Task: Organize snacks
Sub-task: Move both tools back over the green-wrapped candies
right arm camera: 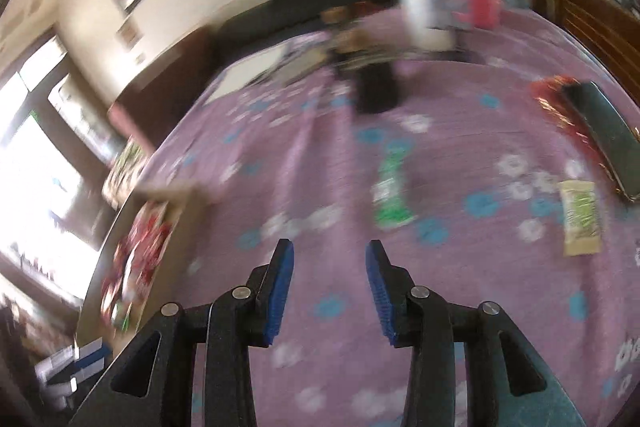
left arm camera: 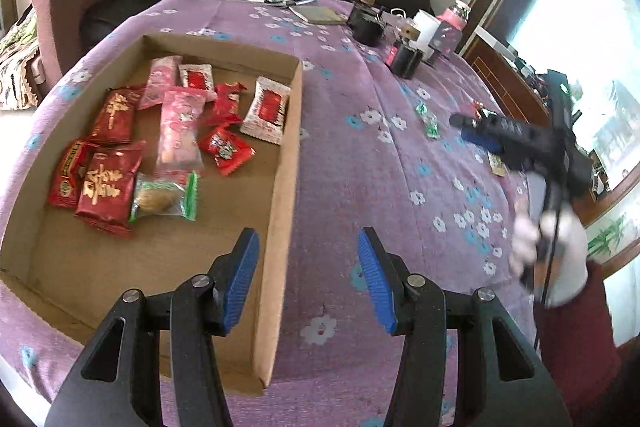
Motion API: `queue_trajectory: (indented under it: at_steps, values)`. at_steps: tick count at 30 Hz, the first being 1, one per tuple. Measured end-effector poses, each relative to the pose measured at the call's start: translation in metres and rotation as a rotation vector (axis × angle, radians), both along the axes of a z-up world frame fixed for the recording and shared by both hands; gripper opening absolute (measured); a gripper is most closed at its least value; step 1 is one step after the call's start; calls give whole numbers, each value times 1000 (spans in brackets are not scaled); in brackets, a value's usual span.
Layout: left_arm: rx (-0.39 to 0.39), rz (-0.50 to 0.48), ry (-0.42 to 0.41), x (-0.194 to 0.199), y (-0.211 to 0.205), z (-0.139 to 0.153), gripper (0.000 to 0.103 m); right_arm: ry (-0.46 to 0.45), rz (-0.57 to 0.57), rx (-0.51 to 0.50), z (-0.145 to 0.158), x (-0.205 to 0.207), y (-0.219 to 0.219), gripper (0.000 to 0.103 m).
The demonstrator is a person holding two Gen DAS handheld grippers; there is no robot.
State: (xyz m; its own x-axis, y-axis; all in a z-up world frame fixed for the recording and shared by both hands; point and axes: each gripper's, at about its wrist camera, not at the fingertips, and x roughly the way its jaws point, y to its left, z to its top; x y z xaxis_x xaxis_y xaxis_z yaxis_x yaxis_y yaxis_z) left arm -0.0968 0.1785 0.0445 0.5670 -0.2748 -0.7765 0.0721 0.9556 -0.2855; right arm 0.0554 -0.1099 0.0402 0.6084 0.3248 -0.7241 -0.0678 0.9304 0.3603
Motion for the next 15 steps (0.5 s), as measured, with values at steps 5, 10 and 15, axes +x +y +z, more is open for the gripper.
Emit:
queue_trajectory:
  at_steps: [5,10,15]
  values:
    - [13,-2,10,-1,-2,-2,50,46,-28,-39,-12,50,-5,41]
    - [24,9,15,-4,1,-2,50,102,-42,-115,-35,82,12,31]
    - [16,21,18,-3,6,-3,50,119,4,-85,-33,66,20,18]
